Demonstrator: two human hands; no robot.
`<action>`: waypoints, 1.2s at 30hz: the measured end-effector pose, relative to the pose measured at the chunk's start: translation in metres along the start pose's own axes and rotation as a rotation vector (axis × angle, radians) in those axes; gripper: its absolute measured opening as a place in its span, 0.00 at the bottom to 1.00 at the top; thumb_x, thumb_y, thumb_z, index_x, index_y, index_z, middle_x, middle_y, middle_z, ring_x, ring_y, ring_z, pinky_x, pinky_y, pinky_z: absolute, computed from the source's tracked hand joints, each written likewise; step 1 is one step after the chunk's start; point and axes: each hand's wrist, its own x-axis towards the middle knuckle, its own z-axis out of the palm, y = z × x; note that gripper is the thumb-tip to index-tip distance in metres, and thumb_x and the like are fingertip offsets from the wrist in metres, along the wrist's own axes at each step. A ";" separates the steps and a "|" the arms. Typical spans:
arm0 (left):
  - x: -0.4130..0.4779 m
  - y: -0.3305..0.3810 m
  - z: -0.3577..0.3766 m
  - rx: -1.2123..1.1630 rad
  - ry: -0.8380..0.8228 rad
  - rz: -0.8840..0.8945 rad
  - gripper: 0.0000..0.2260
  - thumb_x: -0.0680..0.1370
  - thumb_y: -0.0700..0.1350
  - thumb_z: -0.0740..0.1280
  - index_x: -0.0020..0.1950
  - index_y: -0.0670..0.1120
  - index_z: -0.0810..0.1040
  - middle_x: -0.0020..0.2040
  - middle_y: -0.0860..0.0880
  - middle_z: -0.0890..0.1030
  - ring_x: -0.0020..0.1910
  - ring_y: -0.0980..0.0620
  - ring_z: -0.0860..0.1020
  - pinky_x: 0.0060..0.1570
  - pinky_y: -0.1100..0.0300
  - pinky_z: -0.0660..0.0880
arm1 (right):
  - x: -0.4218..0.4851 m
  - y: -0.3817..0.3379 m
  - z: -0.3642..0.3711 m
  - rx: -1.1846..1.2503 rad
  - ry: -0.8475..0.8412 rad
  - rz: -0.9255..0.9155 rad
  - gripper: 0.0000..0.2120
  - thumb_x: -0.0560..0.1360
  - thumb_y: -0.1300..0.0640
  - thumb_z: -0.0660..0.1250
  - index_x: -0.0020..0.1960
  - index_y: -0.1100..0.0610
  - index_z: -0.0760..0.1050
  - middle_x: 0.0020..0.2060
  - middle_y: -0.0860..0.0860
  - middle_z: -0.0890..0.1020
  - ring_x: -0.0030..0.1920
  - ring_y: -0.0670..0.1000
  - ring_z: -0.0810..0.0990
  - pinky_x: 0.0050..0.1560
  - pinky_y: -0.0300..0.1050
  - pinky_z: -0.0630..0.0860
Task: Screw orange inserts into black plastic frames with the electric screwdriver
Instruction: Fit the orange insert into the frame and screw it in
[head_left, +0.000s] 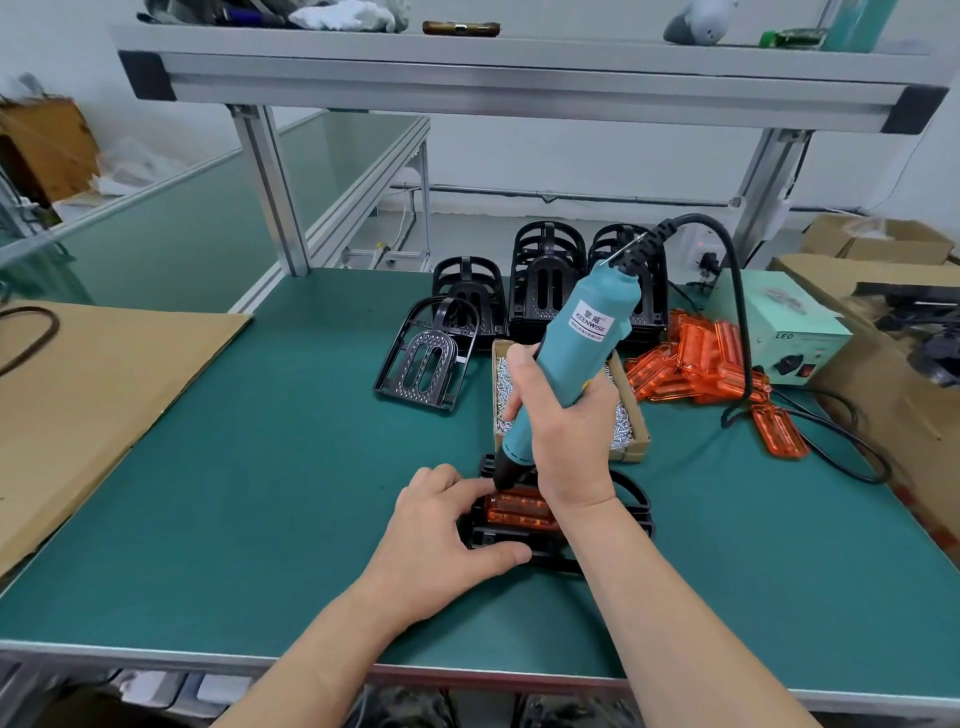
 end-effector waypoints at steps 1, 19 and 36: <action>0.000 0.000 0.000 0.003 0.001 -0.001 0.39 0.61 0.74 0.66 0.66 0.53 0.78 0.44 0.58 0.69 0.51 0.56 0.67 0.55 0.62 0.67 | 0.000 -0.001 -0.001 0.011 -0.013 0.000 0.09 0.73 0.49 0.72 0.36 0.49 0.76 0.25 0.55 0.75 0.26 0.52 0.74 0.33 0.49 0.75; -0.004 -0.005 0.003 -0.015 0.003 0.003 0.38 0.63 0.74 0.65 0.69 0.57 0.76 0.47 0.59 0.70 0.54 0.60 0.68 0.61 0.60 0.67 | 0.052 0.002 -0.115 0.412 0.621 0.313 0.12 0.81 0.47 0.66 0.51 0.55 0.72 0.31 0.48 0.76 0.28 0.45 0.76 0.30 0.39 0.76; -0.006 -0.005 0.002 0.001 -0.015 -0.010 0.35 0.64 0.74 0.66 0.68 0.60 0.76 0.48 0.61 0.70 0.56 0.60 0.68 0.58 0.64 0.66 | 0.032 0.047 -0.175 -0.704 0.483 0.520 0.16 0.77 0.43 0.68 0.54 0.54 0.69 0.45 0.50 0.77 0.41 0.51 0.76 0.42 0.48 0.69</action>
